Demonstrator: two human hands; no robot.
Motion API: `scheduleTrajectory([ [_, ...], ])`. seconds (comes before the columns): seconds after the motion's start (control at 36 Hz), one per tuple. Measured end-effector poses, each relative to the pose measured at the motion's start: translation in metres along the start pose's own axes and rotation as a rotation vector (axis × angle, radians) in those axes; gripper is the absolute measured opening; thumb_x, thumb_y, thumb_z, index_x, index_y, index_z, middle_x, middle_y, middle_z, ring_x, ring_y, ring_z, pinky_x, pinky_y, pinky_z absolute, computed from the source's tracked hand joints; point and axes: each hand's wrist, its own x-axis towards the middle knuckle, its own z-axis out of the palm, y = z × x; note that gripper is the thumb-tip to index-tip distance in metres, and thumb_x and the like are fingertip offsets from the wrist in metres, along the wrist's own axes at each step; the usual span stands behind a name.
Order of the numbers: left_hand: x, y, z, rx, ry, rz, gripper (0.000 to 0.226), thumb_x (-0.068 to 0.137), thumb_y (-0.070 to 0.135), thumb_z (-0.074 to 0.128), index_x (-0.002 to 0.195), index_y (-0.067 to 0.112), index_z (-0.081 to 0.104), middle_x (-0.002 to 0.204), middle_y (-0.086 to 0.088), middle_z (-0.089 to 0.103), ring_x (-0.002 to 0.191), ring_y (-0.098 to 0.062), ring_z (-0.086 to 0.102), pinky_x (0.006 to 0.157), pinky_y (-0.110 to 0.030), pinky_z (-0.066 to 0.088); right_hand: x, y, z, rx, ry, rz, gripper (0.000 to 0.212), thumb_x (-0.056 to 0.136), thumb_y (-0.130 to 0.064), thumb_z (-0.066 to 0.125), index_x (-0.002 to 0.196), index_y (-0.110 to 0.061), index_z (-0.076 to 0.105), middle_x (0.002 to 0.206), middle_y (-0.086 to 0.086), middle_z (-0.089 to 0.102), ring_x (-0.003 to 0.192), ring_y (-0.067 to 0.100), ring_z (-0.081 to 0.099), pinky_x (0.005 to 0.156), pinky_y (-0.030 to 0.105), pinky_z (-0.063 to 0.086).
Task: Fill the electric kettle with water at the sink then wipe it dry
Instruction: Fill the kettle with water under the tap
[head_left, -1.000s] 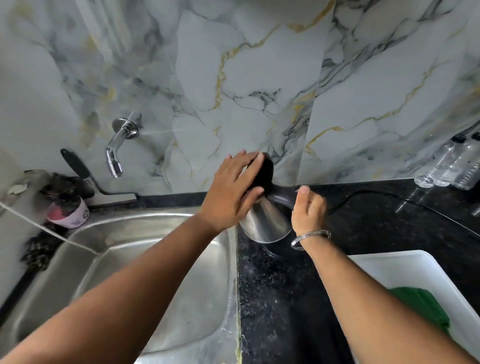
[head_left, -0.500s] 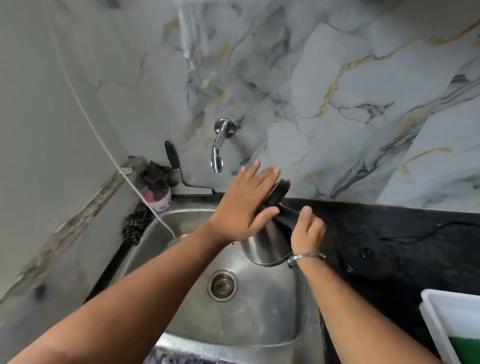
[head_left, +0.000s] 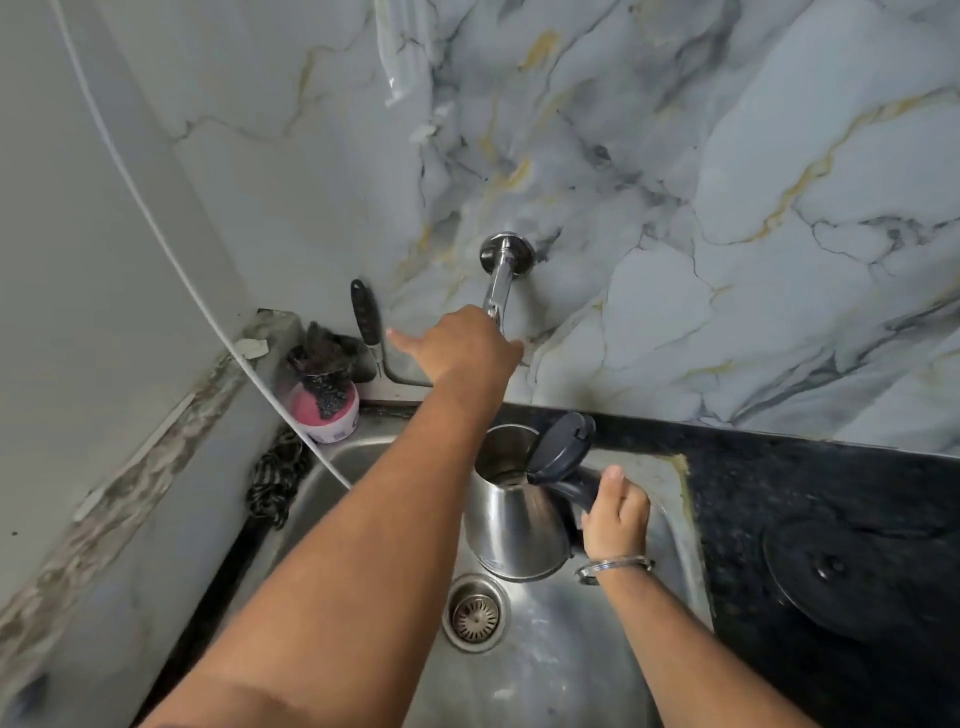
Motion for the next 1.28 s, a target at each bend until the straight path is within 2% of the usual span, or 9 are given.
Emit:
scheduleTrajectory([
  [0.17,0.036,-0.023,0.012,-0.334,-0.21,0.163,0.023,0.08,0.032,0.076,0.068,0.016,0.064,0.067,0.0,0.066,0.071,-0.022,0.065,0.067,-0.033,0.053,0.023,0.027,0.022,0.164,-0.081,0.122,0.076,0.077,-0.081,0.038,0.063,-0.007,0.044,0.057,0.018,0.042,0.062,0.02,0.045,0.054,0.043,0.048],
  [0.28,0.07,-0.064,0.025,-0.858,-0.783,0.419,0.027,0.084,0.024,0.078,0.109,0.016,0.077,0.118,-0.002,0.078,0.121,-0.016,0.068,0.116,-0.041,0.042,0.037,0.028,0.028,0.284,-0.185,0.103,0.089,0.078,-0.07,0.035,0.063,0.017,0.044,0.045,0.007,0.048,0.042,0.011,0.048,0.045,0.02,0.04],
  [0.42,0.1,-0.071,0.034,-0.884,-1.064,0.515,0.062,0.069,0.028,0.085,0.125,0.01,0.066,0.125,-0.002,0.076,0.129,-0.016,0.064,0.105,-0.026,0.048,0.039,0.01,0.033,0.368,-0.267,0.071,0.058,0.076,-0.06,0.033,0.061,-0.008,0.051,0.037,-0.008,0.055,0.038,-0.002,0.054,0.041,0.012,0.042],
  [0.67,0.064,-0.082,0.053,-0.939,-0.682,0.459,0.033,0.096,0.031,0.068,0.125,0.016,0.069,0.133,-0.003,0.072,0.127,-0.005,0.063,0.105,-0.018,0.044,0.037,0.013,0.03,0.35,-0.264,0.083,0.056,0.076,-0.06,0.036,0.065,-0.007,0.052,0.039,-0.009,0.057,0.039,-0.001,0.055,0.041,0.012,0.042],
  [0.81,0.018,-0.127,0.102,-0.995,-0.452,0.322,0.094,0.085,0.08,0.048,0.159,0.023,0.035,0.163,0.005,0.042,0.15,-0.006,0.039,0.123,-0.028,0.029,0.039,0.009,0.025,0.269,-0.266,0.025,0.081,0.08,-0.064,0.03,0.058,0.011,0.051,0.034,-0.006,0.048,0.033,0.001,0.045,0.035,0.015,0.034],
  [0.94,-0.032,-0.154,0.155,-1.098,-0.435,0.178,0.099,0.088,0.07,0.053,0.162,0.012,0.022,0.168,-0.007,0.031,0.153,-0.011,0.028,0.119,-0.012,0.031,0.041,0.007,0.017,0.24,-0.256,-0.012,0.072,0.085,-0.06,0.028,0.054,0.001,0.051,0.033,-0.003,0.046,0.03,0.009,0.043,0.035,0.018,0.032],
  [1.03,-0.05,-0.156,0.185,-1.108,-0.428,0.152,0.097,0.091,0.07,0.056,0.157,0.003,0.032,0.162,-0.013,0.042,0.153,-0.023,0.036,0.126,-0.041,0.03,0.041,0.004,0.015,0.242,-0.242,-0.005,0.07,0.085,-0.059,0.028,0.053,0.0,0.051,0.033,-0.001,0.044,0.029,0.011,0.042,0.034,0.018,0.031],
  [1.14,-0.062,-0.139,0.192,-1.232,-0.384,0.125,0.068,0.093,0.058,0.057,0.141,0.01,0.049,0.136,-0.001,0.066,0.13,-0.01,0.058,0.109,-0.032,0.044,0.042,0.007,0.014,0.213,-0.251,-0.02,0.076,0.087,-0.057,0.025,0.053,0.006,0.05,0.034,0.002,0.044,0.03,0.016,0.041,0.035,0.02,0.032],
  [1.28,-0.067,-0.121,0.196,-1.409,-0.288,0.035,0.101,0.082,0.076,0.064,0.145,-0.002,0.046,0.137,-0.013,0.066,0.128,-0.023,0.061,0.109,-0.038,0.049,0.044,0.012,0.013,0.18,-0.262,-0.055,0.083,0.092,-0.053,0.022,0.055,0.017,0.047,0.033,0.01,0.042,0.029,0.024,0.039,0.036,0.025,0.031],
])
